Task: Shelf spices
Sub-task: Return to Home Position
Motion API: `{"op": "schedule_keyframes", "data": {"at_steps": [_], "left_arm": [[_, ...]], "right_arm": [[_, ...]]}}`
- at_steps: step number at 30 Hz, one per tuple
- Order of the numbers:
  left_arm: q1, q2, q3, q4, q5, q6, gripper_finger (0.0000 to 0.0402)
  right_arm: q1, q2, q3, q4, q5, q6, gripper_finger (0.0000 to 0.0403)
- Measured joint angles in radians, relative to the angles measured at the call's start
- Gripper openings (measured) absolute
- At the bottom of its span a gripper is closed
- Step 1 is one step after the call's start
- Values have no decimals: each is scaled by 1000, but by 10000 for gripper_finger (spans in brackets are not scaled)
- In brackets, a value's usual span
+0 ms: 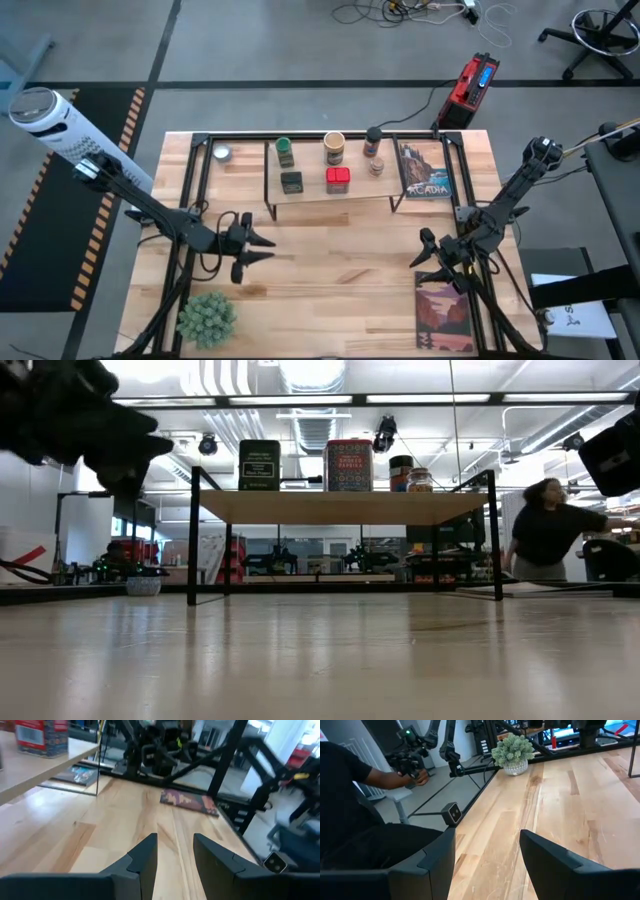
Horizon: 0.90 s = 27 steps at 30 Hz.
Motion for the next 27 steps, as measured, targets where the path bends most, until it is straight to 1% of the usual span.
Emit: {"op": "schedule_keyframes", "data": {"at_steps": [4, 7, 16, 19, 21, 25, 27], "left_arm": [[-1, 3, -100, 195, -5, -17, 114], [-3, -1, -96, 166, 2, -26, 114], [-3, 15, -99, 166, -2, -40, 114], [-3, -30, -99, 111, -3, -59, 114], [-3, -91, -99, 24, -6, -66, 114], [-3, -232, -99, -193, -75, -110, 114], [-3, -296, -99, -252, -106, -147, 114]], "right_arm": [[0, 0, 0, -1, 0, 0, 199], [0, 0, 0, -1, 0, 0, 199], [0, 0, 0, 0, 0, 0, 199], [0, 0, 0, -1, 0, -1, 199], [0, 0, 0, 0, 0, -1, 199], [0, 0, 0, -1, 0, -1, 199], [0, 0, 0, -1, 0, -1, 199]]}}
